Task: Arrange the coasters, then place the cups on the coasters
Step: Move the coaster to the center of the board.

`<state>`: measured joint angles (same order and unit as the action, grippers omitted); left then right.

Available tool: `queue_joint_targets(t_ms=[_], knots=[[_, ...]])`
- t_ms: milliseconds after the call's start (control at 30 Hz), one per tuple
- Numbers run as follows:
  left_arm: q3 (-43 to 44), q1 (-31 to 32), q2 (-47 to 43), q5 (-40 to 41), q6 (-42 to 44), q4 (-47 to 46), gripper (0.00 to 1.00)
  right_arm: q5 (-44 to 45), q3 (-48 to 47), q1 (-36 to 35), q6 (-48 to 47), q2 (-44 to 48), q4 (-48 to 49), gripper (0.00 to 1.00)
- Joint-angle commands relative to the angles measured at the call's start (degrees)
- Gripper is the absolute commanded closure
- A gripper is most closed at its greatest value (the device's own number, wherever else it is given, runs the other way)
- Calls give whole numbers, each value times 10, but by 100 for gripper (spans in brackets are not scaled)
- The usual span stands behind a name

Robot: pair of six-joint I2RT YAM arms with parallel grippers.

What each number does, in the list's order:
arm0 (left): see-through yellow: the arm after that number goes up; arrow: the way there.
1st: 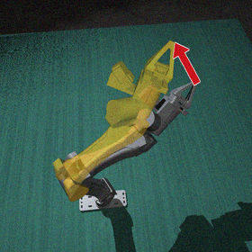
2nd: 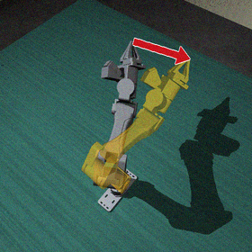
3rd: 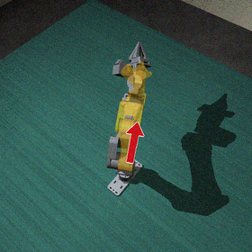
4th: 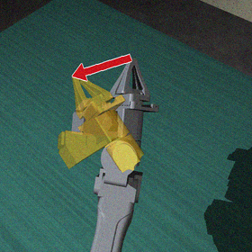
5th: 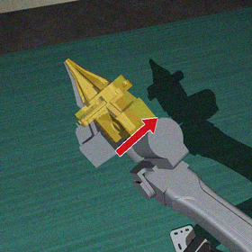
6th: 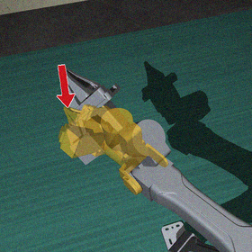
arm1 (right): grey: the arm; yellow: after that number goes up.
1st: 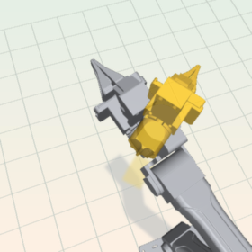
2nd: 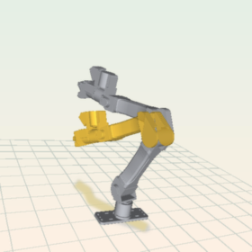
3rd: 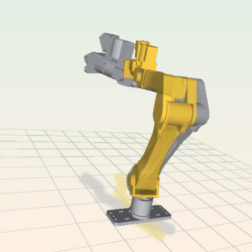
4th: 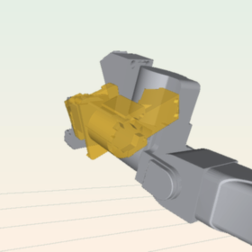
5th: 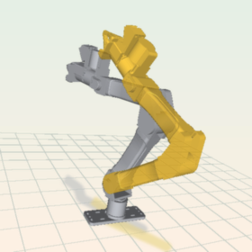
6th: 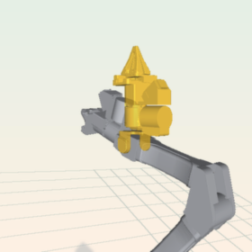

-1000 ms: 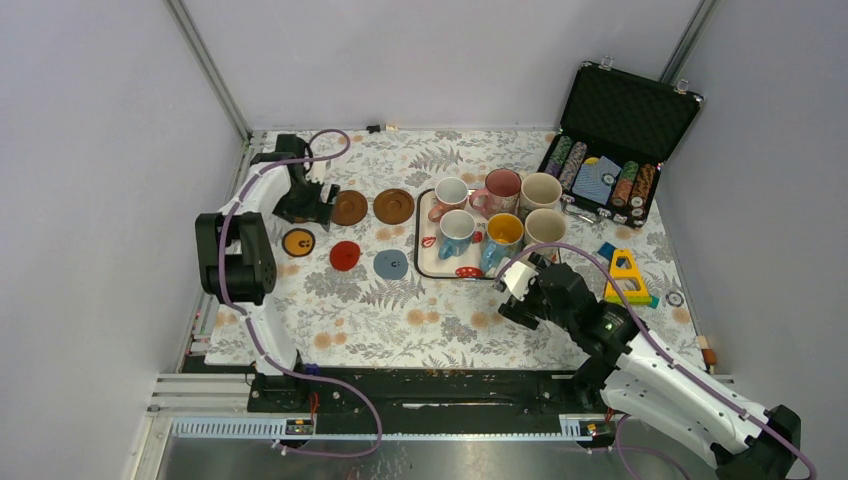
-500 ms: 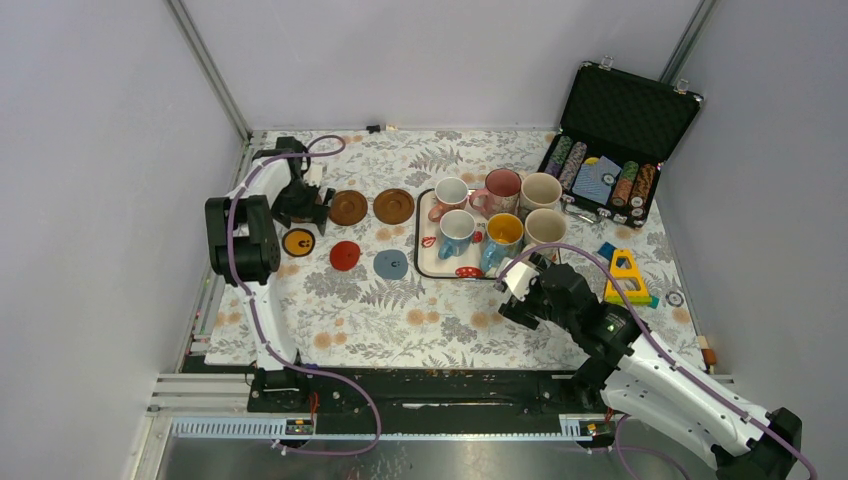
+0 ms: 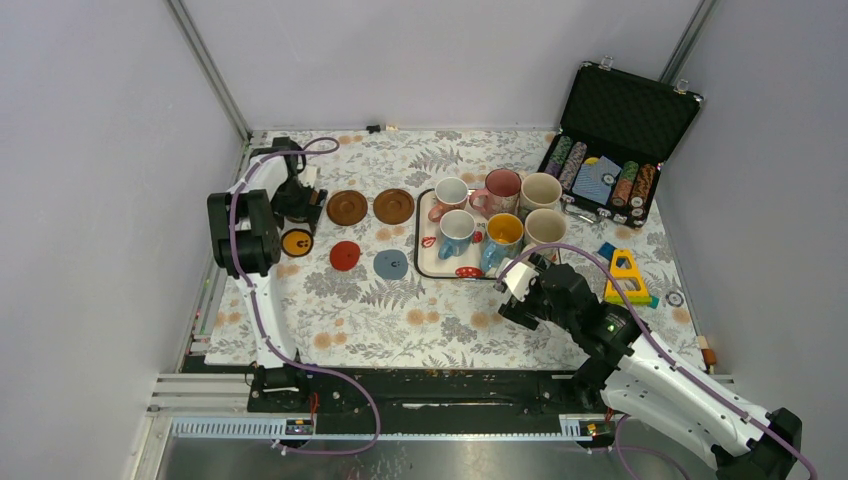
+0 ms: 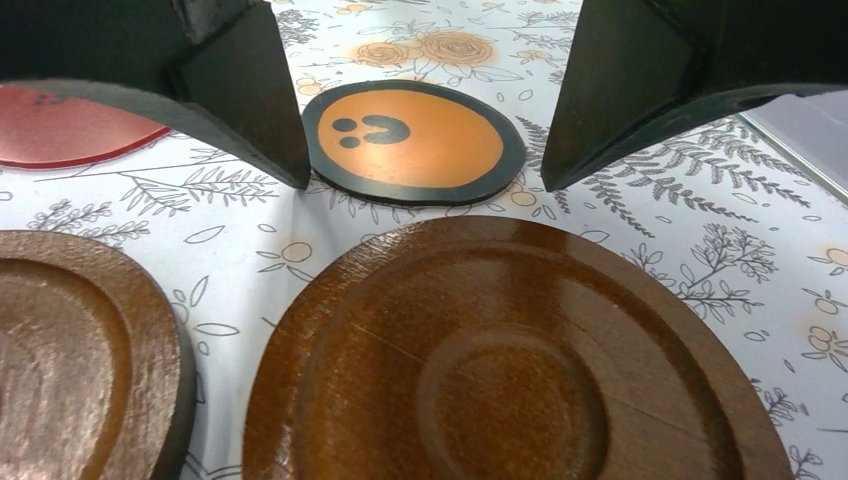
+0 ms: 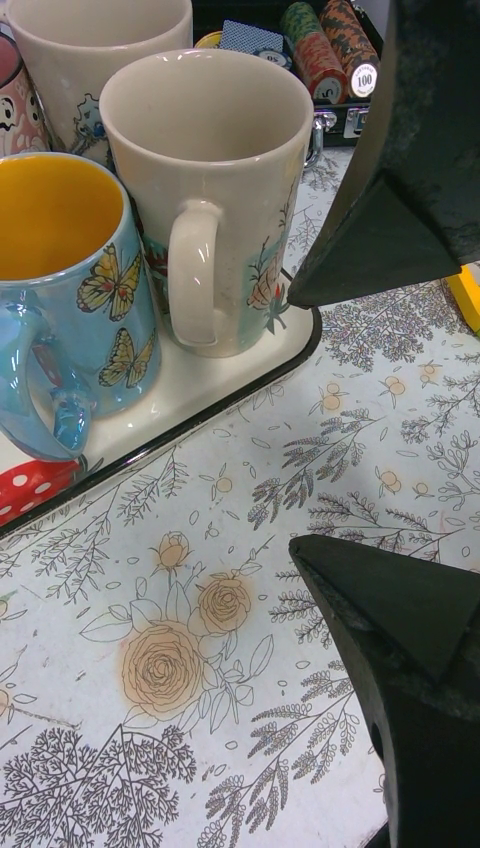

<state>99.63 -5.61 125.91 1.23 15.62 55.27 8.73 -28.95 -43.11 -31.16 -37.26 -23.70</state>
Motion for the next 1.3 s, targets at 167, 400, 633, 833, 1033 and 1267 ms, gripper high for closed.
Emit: queue_joint_targets(t_ms=[167, 400, 633, 833, 1033, 1267], knots=[[2, -15, 4, -10, 39, 30, 25, -11, -5, 4, 5, 4, 6, 8], [-61, -25, -45, -31, 59, 30, 26, -12, -6, 4, 6, 7, 5, 8], [-117, -29, -83, -50, 68, 26, 25, -9, -7, 5, 8, 11, 5, 8], [-113, -38, -109, -55, 56, 8, 24, -7, -7, 5, 9, 14, 5, 8], [-86, -47, -138, -85, 31, -1, 1, -4, -5, 4, 6, 18, 6, 8], [-145, -70, -217, -171, 19, -31, 1, 22, -5, 4, 7, 15, 16, 8]])
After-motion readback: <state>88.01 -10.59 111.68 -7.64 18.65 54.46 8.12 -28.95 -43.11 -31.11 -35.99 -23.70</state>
